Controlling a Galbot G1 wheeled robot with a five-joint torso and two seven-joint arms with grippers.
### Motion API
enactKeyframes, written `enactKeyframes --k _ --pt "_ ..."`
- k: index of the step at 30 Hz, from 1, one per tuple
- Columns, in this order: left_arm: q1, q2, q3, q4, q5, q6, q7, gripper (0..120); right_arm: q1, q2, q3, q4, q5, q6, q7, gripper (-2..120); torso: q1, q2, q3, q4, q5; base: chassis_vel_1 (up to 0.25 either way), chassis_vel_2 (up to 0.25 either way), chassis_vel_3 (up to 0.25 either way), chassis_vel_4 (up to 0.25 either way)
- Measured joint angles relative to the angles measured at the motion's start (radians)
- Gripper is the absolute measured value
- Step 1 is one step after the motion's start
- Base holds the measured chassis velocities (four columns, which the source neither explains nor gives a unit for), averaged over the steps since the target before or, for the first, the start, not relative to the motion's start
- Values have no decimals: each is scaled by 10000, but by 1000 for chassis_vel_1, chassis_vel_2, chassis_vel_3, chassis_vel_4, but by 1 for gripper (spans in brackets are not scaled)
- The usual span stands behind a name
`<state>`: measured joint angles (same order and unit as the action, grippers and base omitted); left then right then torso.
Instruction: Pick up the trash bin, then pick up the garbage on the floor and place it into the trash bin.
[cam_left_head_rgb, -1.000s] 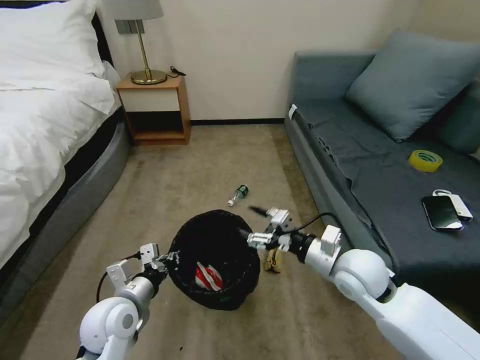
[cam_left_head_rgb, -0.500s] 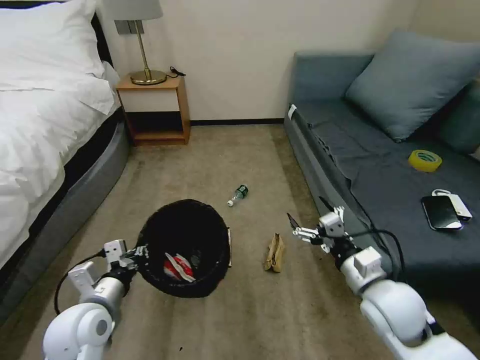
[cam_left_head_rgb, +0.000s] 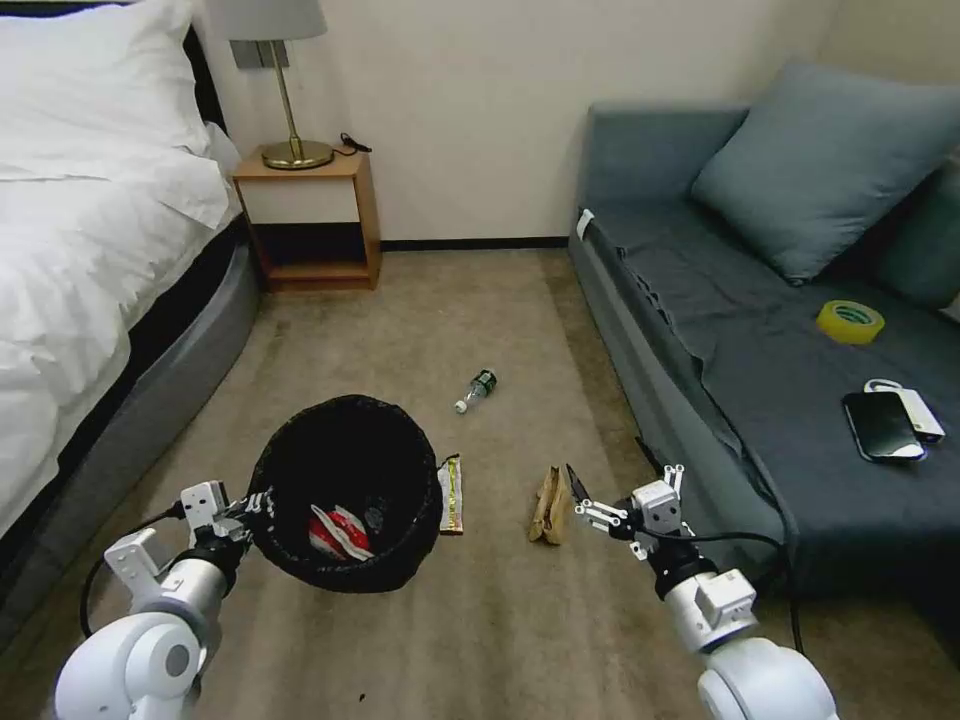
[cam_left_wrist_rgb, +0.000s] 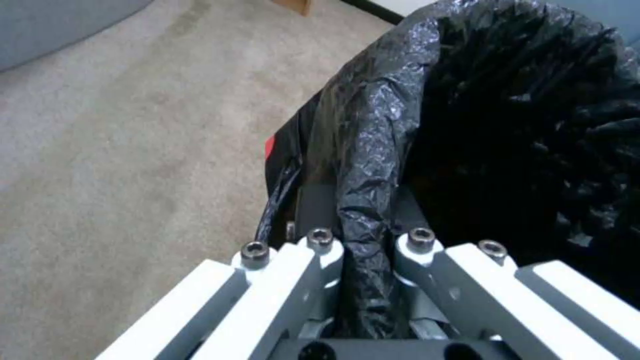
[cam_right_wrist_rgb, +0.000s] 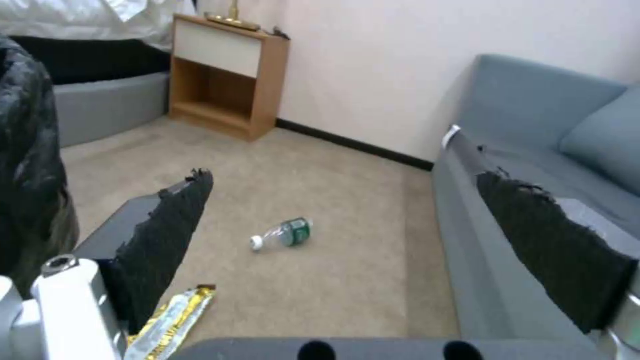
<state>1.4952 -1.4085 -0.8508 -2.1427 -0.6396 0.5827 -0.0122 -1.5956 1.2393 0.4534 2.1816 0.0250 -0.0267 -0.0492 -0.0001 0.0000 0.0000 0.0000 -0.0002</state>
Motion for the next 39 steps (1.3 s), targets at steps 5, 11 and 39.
enactKeyframes --k 5,11,39 --pt "-21 98 40 105 -65 -3 22 4 -88 119 165 51 15 -106 45 100 0 0 0 0 1 0 0 0 0" --pt "-34 183 36 143 -139 -16 33 4 -118 164 205 53 17 -115 39 100 0 0 0 0 1 0 0 0 0" --pt "-52 303 -198 237 -451 -65 99 4 -13 147 -54 -214 130 217 99 100 1 -1 2 0 2 -69 71 70 -73"
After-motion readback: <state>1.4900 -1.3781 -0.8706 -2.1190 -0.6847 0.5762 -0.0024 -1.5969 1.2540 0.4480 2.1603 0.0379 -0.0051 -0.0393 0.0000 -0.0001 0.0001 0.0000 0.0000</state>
